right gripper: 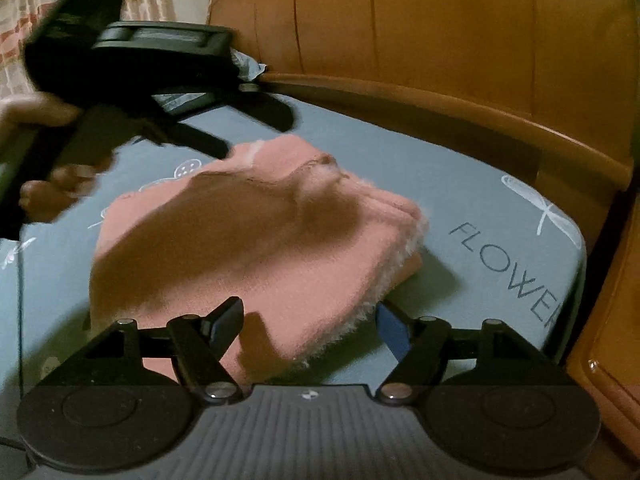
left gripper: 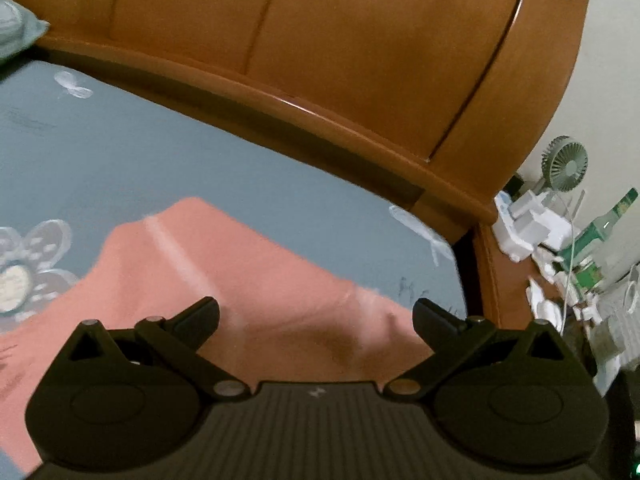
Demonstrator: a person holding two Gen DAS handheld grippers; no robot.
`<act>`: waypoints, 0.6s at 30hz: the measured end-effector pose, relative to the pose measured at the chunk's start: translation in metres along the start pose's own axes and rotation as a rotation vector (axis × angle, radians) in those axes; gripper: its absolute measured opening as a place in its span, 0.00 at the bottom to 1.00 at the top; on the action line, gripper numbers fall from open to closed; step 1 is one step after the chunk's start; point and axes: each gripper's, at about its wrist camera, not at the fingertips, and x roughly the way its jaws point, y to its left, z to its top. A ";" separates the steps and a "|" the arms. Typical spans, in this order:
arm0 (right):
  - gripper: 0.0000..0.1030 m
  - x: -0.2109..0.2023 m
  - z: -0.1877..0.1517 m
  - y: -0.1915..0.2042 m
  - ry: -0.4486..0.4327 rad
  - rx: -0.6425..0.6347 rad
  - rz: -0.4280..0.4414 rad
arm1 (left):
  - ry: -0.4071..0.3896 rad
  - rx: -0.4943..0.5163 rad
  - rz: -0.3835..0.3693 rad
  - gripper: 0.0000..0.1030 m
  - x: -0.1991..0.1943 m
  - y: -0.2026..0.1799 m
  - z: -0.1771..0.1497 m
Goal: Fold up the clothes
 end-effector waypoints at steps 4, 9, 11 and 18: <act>0.79 0.000 0.001 0.005 -0.010 -0.014 0.001 | 0.011 0.010 0.068 0.99 -0.027 0.006 -0.019; 0.80 -0.001 0.001 0.008 -0.016 -0.012 -0.006 | 0.048 -0.021 0.089 0.99 -0.034 0.015 -0.045; 0.80 -0.003 0.001 0.010 -0.021 -0.013 -0.011 | 0.070 -0.025 0.107 0.99 -0.025 0.018 -0.053; 0.81 -0.013 0.000 0.018 -0.054 -0.020 -0.035 | 0.052 0.019 0.129 0.99 -0.042 0.005 -0.066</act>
